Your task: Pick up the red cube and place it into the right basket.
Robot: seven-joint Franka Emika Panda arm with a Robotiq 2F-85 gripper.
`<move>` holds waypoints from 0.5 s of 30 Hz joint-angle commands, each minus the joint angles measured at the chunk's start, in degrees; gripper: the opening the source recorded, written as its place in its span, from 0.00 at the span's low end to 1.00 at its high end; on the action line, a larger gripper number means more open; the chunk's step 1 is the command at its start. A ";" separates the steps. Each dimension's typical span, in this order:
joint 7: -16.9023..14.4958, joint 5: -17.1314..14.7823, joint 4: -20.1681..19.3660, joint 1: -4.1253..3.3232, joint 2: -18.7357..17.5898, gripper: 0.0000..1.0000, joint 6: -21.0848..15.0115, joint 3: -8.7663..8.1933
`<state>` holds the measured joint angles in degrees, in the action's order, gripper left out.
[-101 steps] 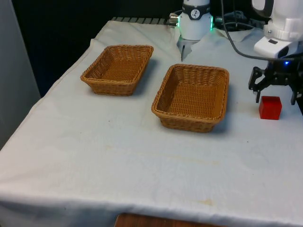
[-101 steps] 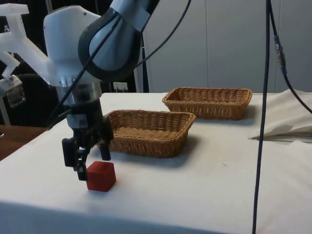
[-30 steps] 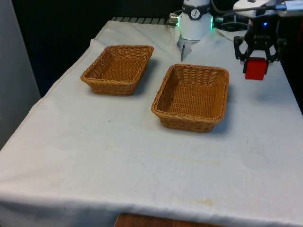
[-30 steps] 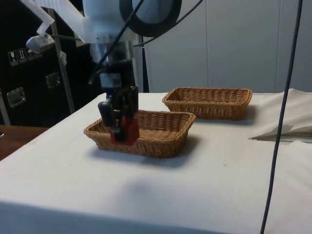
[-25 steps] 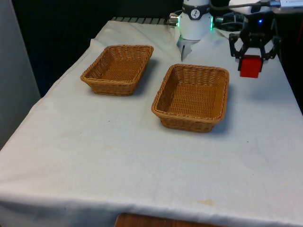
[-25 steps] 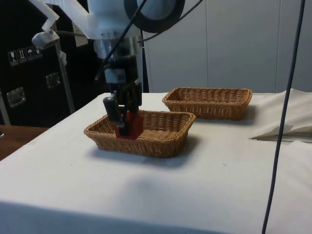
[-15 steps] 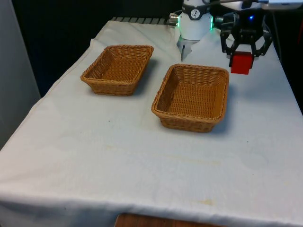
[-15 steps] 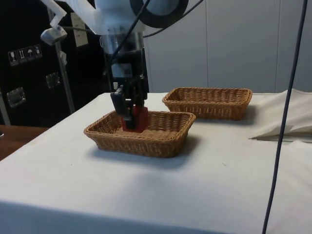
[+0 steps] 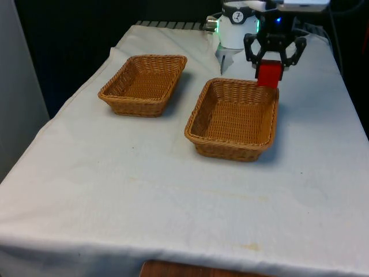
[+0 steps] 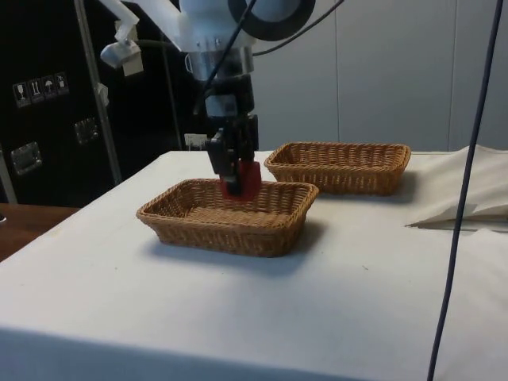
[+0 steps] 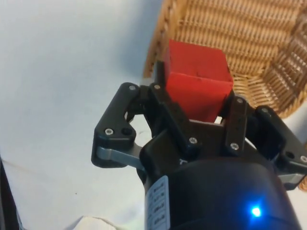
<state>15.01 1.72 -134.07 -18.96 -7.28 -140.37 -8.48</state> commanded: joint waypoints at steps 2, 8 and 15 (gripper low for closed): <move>-1.03 -0.23 -0.86 0.29 1.38 0.02 0.23 -0.46; -3.15 -0.52 -2.18 0.57 3.04 0.02 0.52 -2.23; -6.07 -1.15 -3.38 0.86 3.95 0.02 0.34 -4.41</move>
<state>9.91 1.38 -136.88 -18.39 -3.90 -139.80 -12.83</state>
